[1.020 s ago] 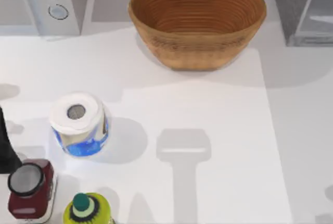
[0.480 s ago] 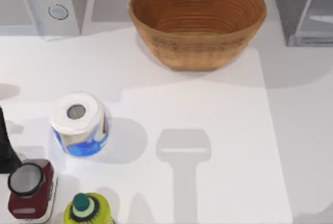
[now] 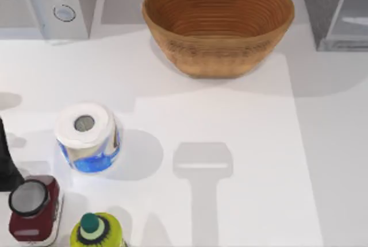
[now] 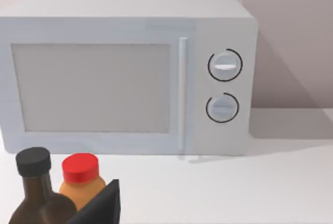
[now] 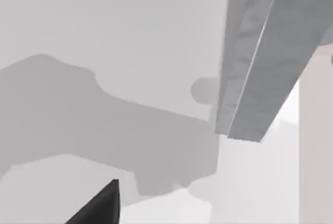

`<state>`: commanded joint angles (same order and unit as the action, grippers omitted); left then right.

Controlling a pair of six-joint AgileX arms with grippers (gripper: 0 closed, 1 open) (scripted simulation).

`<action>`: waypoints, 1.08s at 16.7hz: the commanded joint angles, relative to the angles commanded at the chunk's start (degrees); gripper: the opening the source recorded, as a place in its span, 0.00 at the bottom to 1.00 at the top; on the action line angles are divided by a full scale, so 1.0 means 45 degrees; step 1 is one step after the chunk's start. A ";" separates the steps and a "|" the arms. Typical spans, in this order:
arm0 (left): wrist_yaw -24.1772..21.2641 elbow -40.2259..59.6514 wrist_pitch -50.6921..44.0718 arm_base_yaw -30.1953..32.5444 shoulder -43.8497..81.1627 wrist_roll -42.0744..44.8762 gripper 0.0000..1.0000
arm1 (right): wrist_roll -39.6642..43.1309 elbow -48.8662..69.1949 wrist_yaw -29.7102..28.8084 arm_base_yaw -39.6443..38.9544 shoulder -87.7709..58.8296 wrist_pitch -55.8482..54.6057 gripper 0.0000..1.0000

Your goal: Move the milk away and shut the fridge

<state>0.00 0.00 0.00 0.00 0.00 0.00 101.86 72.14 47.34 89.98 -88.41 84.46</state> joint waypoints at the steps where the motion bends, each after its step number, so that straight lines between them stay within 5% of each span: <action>1: 0.0000 0.0000 0.0000 0.0000 0.0000 0.0000 1.00 | 0.0798 0.0233 0.0357 0.0722 -0.0832 0.0015 1.00; 7: 0.0000 0.0000 0.0000 0.0000 0.0000 0.0000 1.00 | 0.3407 0.0973 0.1516 0.3051 -0.3528 0.0063 1.00; 14: 0.0000 0.0000 0.0000 0.0000 0.0000 0.0000 1.00 | 0.3230 0.0943 0.1478 0.2846 -0.3529 -0.0066 1.00; 18: 0.0000 0.0000 0.0000 0.0000 0.0000 0.0000 1.00 | 0.1321 0.1107 0.1260 0.1122 -0.3800 -0.1564 1.00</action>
<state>0.00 0.00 0.00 0.00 0.00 0.00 107.81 77.12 53.01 95.02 -105.51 77.42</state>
